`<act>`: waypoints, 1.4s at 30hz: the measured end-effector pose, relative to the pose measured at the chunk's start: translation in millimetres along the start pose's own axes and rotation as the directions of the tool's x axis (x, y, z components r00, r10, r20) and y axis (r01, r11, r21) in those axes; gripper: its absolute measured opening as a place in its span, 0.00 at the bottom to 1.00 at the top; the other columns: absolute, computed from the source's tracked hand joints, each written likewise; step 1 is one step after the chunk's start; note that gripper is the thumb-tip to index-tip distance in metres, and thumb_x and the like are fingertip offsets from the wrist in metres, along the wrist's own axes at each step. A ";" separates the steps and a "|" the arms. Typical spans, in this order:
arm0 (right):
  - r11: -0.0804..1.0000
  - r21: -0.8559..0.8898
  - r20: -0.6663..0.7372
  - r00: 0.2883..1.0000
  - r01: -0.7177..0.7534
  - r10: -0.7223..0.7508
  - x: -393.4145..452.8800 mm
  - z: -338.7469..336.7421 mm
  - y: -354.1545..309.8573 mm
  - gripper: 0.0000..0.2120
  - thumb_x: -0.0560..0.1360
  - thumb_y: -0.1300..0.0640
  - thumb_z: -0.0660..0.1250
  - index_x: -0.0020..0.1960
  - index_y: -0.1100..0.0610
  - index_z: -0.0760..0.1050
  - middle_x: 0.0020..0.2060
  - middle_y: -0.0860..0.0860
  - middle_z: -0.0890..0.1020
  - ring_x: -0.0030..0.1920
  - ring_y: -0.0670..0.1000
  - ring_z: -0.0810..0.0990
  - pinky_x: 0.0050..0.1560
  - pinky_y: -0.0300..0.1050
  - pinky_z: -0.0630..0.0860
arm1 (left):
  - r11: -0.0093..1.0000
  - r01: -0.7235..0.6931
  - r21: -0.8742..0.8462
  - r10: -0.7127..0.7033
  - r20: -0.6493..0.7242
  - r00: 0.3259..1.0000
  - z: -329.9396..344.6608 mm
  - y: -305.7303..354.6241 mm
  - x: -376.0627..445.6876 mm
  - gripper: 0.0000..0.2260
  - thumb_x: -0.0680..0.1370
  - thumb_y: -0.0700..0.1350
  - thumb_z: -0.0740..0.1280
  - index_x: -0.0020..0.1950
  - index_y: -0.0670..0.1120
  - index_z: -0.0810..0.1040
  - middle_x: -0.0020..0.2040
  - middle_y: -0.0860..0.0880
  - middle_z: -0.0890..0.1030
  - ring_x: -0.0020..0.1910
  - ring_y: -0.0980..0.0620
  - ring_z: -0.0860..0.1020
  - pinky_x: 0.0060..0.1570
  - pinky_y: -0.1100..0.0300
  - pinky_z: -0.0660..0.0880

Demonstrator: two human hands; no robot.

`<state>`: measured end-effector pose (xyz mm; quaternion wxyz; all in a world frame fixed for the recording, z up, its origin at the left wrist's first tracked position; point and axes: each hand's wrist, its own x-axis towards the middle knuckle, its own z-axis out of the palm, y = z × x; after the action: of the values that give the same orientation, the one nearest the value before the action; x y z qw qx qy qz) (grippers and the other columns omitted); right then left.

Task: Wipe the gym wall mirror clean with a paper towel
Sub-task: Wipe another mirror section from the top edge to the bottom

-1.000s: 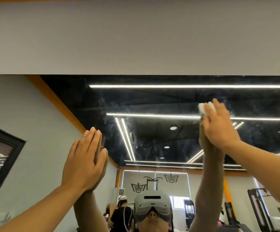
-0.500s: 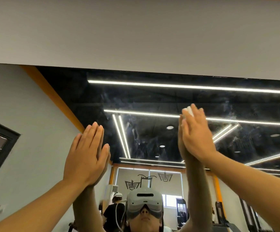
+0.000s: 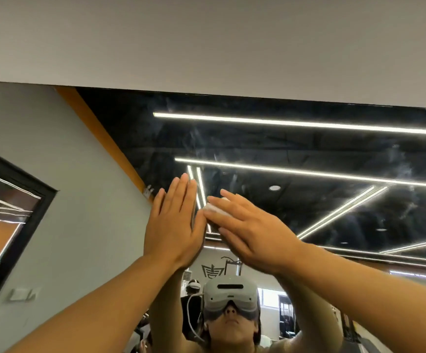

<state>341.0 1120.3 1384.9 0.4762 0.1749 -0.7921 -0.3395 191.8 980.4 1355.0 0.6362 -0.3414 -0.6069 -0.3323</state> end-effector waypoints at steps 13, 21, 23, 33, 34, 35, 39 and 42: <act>0.836 0.039 -0.239 0.807 -0.548 0.540 134.2 -22.9 47.2 0.24 0.84 0.59 0.58 0.79 0.55 0.59 0.81 0.54 0.53 0.80 0.59 0.46 0.78 0.55 0.47 | 0.995 -0.035 -0.094 0.036 0.011 0.999 -4.0 -7.6 -3.5 0.31 0.78 0.62 0.37 0.80 0.53 0.41 0.81 0.56 0.39 0.77 0.63 0.33 0.75 0.62 0.30; 0.980 0.091 -0.115 0.975 -0.179 0.189 91.8 -8.4 6.3 0.21 0.86 0.53 0.53 0.79 0.48 0.62 0.80 0.46 0.57 0.79 0.46 0.42 0.76 0.40 0.42 | 0.974 0.209 -0.088 -0.216 -0.071 0.974 -8.2 -7.1 -9.7 0.36 0.75 0.60 0.31 0.82 0.47 0.44 0.82 0.49 0.42 0.80 0.53 0.38 0.77 0.56 0.34; 0.993 0.102 -0.041 0.997 -0.065 0.070 67.1 -3.9 -9.6 0.22 0.85 0.51 0.55 0.79 0.45 0.61 0.79 0.42 0.57 0.76 0.38 0.39 0.70 0.29 0.37 | 0.978 0.194 -0.071 -0.199 -0.055 0.979 -8.3 -8.9 -8.3 0.36 0.75 0.58 0.29 0.81 0.48 0.44 0.82 0.49 0.43 0.79 0.54 0.37 0.76 0.56 0.33; 1.000 -0.019 0.100 0.995 0.020 -0.018 51.3 -4.4 -1.6 0.24 0.83 0.45 0.48 0.78 0.45 0.61 0.79 0.46 0.58 0.80 0.45 0.47 0.76 0.36 0.38 | 0.982 0.165 -0.091 -0.171 -0.057 0.984 -8.0 -12.6 -8.1 0.35 0.77 0.57 0.32 0.82 0.47 0.49 0.82 0.48 0.47 0.81 0.51 0.41 0.78 0.53 0.36; 0.999 -0.039 0.056 0.998 -0.037 0.039 62.3 -8.1 4.8 0.24 0.83 0.46 0.49 0.78 0.46 0.61 0.80 0.47 0.56 0.80 0.46 0.46 0.75 0.35 0.35 | 0.983 0.162 -0.088 -0.168 -0.058 0.984 -7.1 -12.7 -8.3 0.35 0.77 0.57 0.32 0.82 0.46 0.49 0.82 0.48 0.46 0.81 0.51 0.41 0.78 0.52 0.37; 0.992 -0.040 0.004 0.993 -0.117 0.117 74.5 -12.2 12.3 0.23 0.84 0.48 0.50 0.78 0.47 0.61 0.80 0.49 0.54 0.80 0.48 0.46 0.74 0.35 0.33 | 0.983 0.160 -0.085 -0.165 -0.059 0.985 -6.1 -12.5 -8.1 0.35 0.77 0.57 0.32 0.82 0.46 0.49 0.82 0.47 0.46 0.81 0.50 0.41 0.79 0.51 0.37; 0.879 -0.008 -0.138 0.871 -0.477 0.471 129.8 -26.2 35.1 0.21 0.86 0.54 0.51 0.79 0.51 0.60 0.81 0.51 0.49 0.81 0.57 0.44 0.78 0.51 0.45 | 0.982 0.168 -0.082 -0.174 -0.066 0.983 -3.6 -12.1 -8.9 0.35 0.78 0.58 0.33 0.81 0.45 0.50 0.82 0.46 0.48 0.81 0.47 0.43 0.79 0.47 0.41; 0.790 -0.055 -0.232 0.778 -0.610 0.584 149.8 -19.2 37.8 0.22 0.86 0.55 0.51 0.80 0.54 0.59 0.81 0.54 0.48 0.80 0.60 0.44 0.79 0.54 0.45 | 0.984 0.159 -0.080 -0.164 -0.059 0.985 -5.3 -13.4 -7.6 0.35 0.77 0.57 0.33 0.81 0.44 0.52 0.82 0.45 0.49 0.81 0.46 0.44 0.79 0.44 0.43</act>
<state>286.8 1050.0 1512.9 0.6473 -0.0825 -0.7307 -0.2007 183.1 968.7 1347.7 0.6134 -0.3035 -0.5986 -0.4163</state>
